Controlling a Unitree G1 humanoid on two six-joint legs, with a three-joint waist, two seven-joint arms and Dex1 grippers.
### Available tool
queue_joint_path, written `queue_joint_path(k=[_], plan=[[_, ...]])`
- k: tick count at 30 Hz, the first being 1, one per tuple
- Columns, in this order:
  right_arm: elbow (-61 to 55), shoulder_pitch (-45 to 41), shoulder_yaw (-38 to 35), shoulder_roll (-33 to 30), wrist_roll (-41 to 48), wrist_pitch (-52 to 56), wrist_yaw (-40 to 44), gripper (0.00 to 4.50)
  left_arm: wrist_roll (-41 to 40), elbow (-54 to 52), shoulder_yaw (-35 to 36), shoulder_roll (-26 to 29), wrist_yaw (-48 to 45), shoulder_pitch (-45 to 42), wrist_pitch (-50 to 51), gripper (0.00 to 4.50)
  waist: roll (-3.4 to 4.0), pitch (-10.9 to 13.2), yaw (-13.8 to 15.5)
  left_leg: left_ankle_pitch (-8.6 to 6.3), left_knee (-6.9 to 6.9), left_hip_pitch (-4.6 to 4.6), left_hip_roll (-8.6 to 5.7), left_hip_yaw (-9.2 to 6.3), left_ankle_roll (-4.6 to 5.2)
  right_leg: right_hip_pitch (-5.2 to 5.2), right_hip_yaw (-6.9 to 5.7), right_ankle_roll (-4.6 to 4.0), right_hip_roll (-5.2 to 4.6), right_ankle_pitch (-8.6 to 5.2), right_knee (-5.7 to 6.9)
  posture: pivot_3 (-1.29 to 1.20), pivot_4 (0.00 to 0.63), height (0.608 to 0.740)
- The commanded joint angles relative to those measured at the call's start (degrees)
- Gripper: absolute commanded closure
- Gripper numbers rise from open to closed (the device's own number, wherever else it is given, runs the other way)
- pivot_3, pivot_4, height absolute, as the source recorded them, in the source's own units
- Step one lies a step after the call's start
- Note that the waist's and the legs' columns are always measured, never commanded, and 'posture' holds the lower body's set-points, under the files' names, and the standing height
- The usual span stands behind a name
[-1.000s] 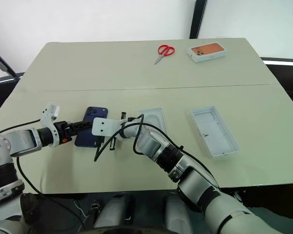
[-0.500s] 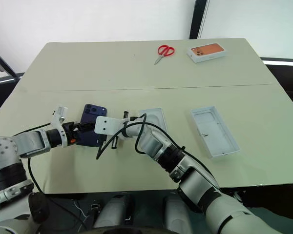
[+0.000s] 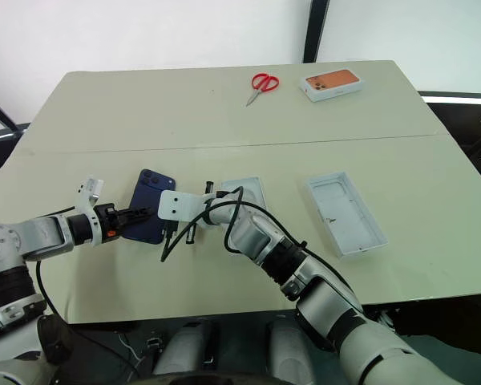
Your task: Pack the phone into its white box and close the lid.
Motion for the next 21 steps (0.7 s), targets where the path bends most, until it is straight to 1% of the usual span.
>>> queue_joint_path(k=[1, 8, 11, 15, 18, 20, 21], plan=[[-4.4, -0.4, -2.0, -0.9, -0.2, 0.4, 0.8, 4.5, -0.8, -0.2, 2.4, 0.1, 0.4, 0.2, 0.5, 3.62, -0.01, 0.0, -0.1, 0.0, -0.01, -0.01, 0.0, 0.0, 0.0, -0.02, 0.0, 0.0, 0.0, 0.0, -0.01, 0.0, 0.15, 0.74], [-10.0, -0.5, -4.6, -3.2, 0.8, 2.8, 2.5, 4.5, -4.2, 0.1, 4.8, -1.1, 2.3, 0.2, 0.5, 3.62, -0.03, 0.0, -0.1, 0.0, -0.03, -0.06, 0.02, 0.0, 0.0, -0.09, 0.0, 0.0, 0.01, 0.0, 0.0, 0.0, 0.15, 0.74], [-12.7, 0.0, -5.4, -4.3, 1.2, 3.8, 3.5, 4.5, -5.6, 0.2, 5.2, -1.6, 3.6, 0.4, 0.5, 4.43, -0.03, 0.0, -0.1, 0.0, -0.03, -0.07, 0.02, 0.0, 0.0, -0.09, 0.0, 0.0, 0.0, 0.0, -0.01, 0.0, 0.15, 0.74], [-18.2, 0.9, -7.2, -6.2, 2.7, 6.1, 5.5, 4.5, -8.8, -0.8, 5.9, -2.6, 4.7, 0.4, 0.5, 4.47, -0.04, 0.0, -0.1, 0.0, -0.03, -0.08, 0.02, 0.0, 0.0, -0.1, 0.0, 0.0, -0.01, 0.0, -0.01, 0.0, 0.15, 0.74], [-25.7, 2.5, -10.5, -8.9, 6.4, 9.4, 8.9, 4.5, -13.6, -3.0, 7.9, -5.4, 6.5, -0.6, 0.5, 4.47, -0.08, 0.0, 0.3, 0.0, -0.01, -0.14, 0.02, 0.0, 0.0, -0.13, 0.0, 0.0, -0.02, 0.0, -0.02, 0.0, 0.15, 0.74], [-30.6, 4.4, -13.4, -12.0, 9.7, 10.7, 11.7, 4.5, -18.1, -5.6, 8.0, -8.1, 8.4, -0.8, 0.0, 4.47, -0.1, 0.0, 0.4, -0.01, 0.01, -0.16, 0.01, -0.01, 0.01, -0.12, -0.01, 0.0, -0.03, 0.0, -0.04, 0.0, 0.15, 0.74], [-33.1, 6.2, -16.2, -15.3, 11.7, 10.9, 13.8, 4.5, -21.8, -7.6, 6.8, -11.8, 11.9, -0.9, -2.7, 4.47, -0.09, 0.0, 0.8, -0.01, 0.01, -0.16, 0.01, -0.01, 0.01, -0.11, -0.01, 0.0, -0.04, 0.0, -0.05, 0.0, 0.15, 0.74]])
